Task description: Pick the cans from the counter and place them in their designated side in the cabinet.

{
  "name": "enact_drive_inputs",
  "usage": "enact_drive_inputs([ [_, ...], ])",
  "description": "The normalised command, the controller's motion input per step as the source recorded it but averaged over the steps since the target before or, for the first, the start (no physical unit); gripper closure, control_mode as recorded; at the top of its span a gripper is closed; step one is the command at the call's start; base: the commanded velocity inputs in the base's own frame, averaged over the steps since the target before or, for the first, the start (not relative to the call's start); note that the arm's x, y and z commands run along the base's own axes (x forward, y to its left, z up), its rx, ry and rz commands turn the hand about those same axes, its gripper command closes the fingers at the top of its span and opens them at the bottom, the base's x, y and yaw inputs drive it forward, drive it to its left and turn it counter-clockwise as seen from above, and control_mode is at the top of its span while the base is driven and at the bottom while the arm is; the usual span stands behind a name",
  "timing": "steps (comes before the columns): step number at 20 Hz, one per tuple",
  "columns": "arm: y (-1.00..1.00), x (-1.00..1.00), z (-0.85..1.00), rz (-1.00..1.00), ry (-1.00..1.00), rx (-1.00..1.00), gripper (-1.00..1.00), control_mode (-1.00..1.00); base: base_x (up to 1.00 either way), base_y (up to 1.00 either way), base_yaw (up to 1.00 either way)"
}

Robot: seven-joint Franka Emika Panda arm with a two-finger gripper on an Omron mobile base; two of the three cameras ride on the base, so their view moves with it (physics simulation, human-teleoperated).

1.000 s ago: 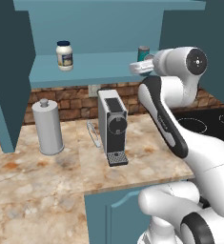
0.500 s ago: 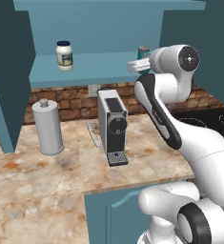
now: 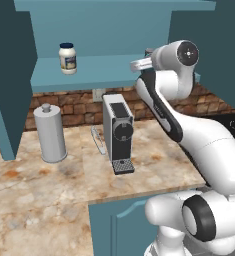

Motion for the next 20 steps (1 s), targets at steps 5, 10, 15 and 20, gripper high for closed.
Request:
enact_drive_inputs([
  [5, -0.01, 0.34, 0.00, 0.00, 0.04, 0.00, 1.00, -1.00, 0.00, 0.00, 0.00],
  [10, 0.00, 0.27, -0.03, 0.00, 0.03, 0.00, 1.00, -1.00, 0.00, 0.00, 0.00],
  [15, -0.03, 0.27, -0.11, 0.00, 0.04, 0.00, 1.00, -1.00, 0.00, 0.00, 0.00],
  [20, -0.03, 0.32, -0.12, 0.00, 0.01, 0.00, 1.00, -1.00, 0.00, 0.00, 0.00],
])
